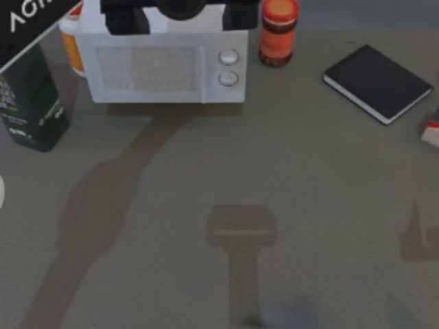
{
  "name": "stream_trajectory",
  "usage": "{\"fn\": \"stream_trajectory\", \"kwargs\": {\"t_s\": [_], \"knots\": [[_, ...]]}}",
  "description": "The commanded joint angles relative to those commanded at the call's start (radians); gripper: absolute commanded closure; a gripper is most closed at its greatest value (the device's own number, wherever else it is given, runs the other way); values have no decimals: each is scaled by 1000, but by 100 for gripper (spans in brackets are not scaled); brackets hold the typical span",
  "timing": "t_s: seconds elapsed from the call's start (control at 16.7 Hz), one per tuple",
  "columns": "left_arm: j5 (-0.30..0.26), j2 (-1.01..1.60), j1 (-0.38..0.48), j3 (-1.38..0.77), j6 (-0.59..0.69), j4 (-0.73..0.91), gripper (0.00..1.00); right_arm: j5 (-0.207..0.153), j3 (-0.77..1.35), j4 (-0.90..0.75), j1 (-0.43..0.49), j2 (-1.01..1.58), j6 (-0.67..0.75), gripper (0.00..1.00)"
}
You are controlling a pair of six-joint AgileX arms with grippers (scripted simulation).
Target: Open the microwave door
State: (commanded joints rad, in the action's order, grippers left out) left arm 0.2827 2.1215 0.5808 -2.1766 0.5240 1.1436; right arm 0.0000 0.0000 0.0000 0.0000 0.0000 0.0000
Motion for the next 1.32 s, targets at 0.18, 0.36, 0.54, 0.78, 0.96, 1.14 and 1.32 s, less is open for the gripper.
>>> {"fn": "stream_trajectory", "kwargs": {"t_s": [0.18, 0.36, 0.54, 0.78, 0.96, 1.14, 1.32], "knots": [[7, 49, 13, -47, 11, 30, 0, 0, 0, 0, 0, 0, 0, 0], [7, 49, 13, -47, 11, 30, 0, 0, 0, 0, 0, 0, 0, 0], [3, 57, 5, -36, 4, 11, 0, 0, 0, 0, 0, 0, 0, 0], [-9, 121, -21, 18, -22, -123, 0, 0, 0, 0, 0, 0, 0, 0], [-16, 159, -36, 48, -36, -189, 0, 0, 0, 0, 0, 0, 0, 0], [-16, 160, -37, 49, -36, -190, 0, 0, 0, 0, 0, 0, 0, 0], [-16, 160, -37, 49, -36, -190, 15, 0, 0, 0, 0, 0, 0, 0]]}}
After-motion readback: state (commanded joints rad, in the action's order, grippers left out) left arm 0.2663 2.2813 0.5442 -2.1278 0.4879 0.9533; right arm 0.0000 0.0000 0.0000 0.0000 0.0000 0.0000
